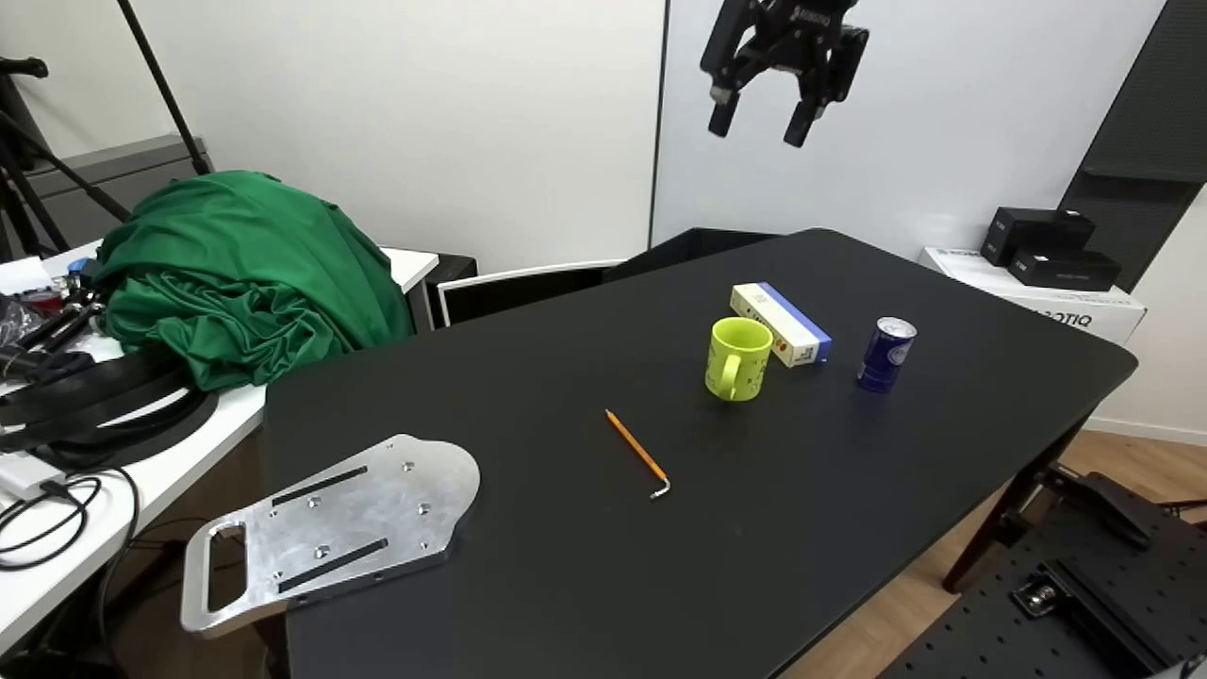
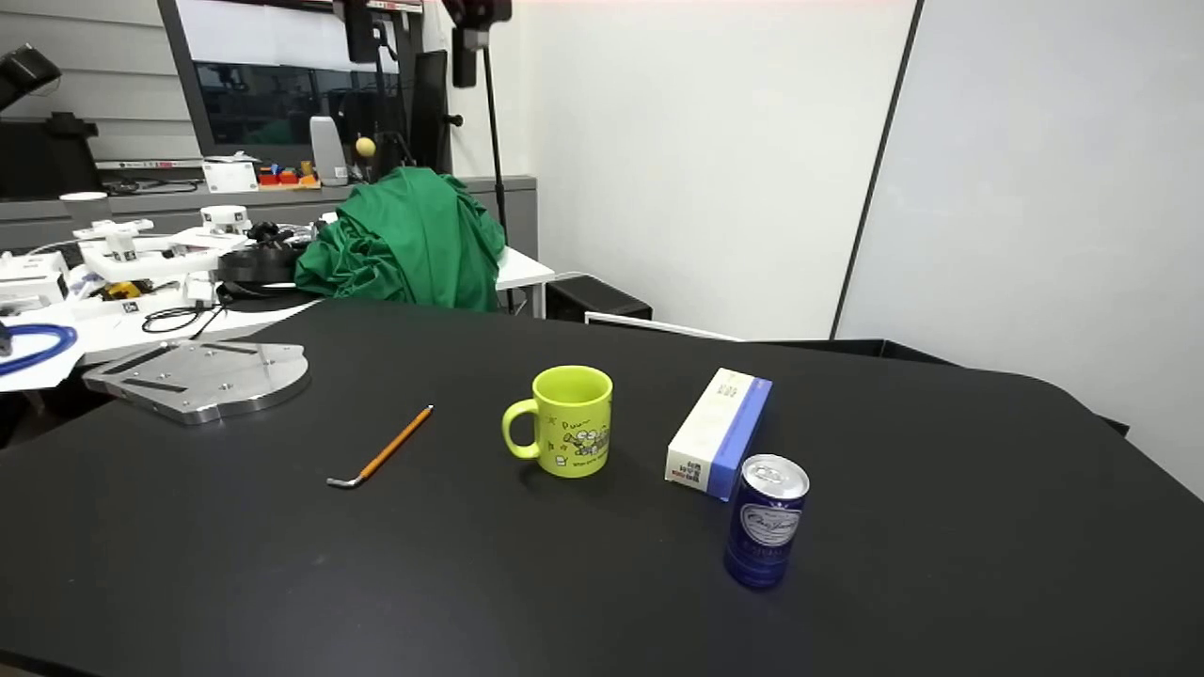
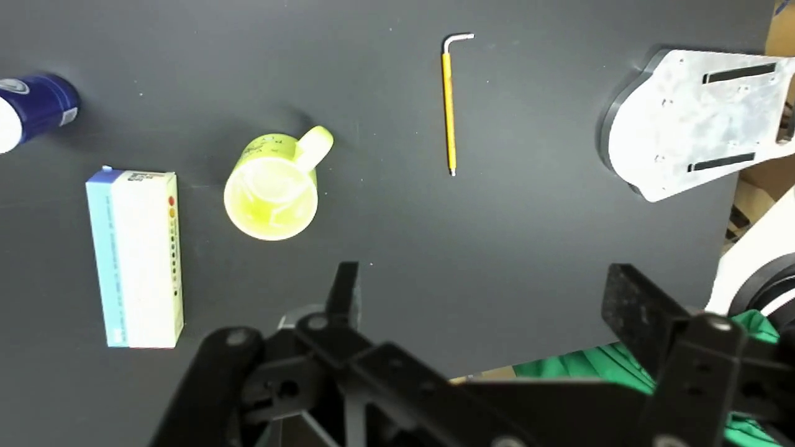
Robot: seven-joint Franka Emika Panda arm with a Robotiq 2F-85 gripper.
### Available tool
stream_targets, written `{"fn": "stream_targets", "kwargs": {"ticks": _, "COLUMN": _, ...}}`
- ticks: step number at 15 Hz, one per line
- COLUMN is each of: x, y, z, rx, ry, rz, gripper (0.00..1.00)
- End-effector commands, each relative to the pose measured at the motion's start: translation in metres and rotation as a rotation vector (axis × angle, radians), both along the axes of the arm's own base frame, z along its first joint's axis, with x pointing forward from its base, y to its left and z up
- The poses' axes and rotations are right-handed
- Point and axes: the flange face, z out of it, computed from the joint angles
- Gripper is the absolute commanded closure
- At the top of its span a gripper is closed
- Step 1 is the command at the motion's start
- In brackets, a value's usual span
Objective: Place the orange Allan wrench inside the yellow mug
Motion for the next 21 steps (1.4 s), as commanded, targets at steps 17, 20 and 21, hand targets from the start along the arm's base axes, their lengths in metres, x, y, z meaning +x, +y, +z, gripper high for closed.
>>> {"fn": "stream_targets", "kwargs": {"ticks": 17, "x": 0.150, "y": 0.097, "z": -0.216, "rx": -0.034, "ry": 0.210, "rz": -0.093, "gripper": 0.00}}
{"fn": "stream_targets", "kwargs": {"ticks": 20, "x": 0.139, "y": 0.112, "z": -0.235, "rx": -0.035, "ry": 0.213, "rz": -0.032, "gripper": 0.00}}
{"fn": "stream_targets", "kwargs": {"ticks": 21, "x": 0.137, "y": 0.115, "z": -0.240, "rx": -0.039, "ry": 0.209, "rz": -0.025, "gripper": 0.00}}
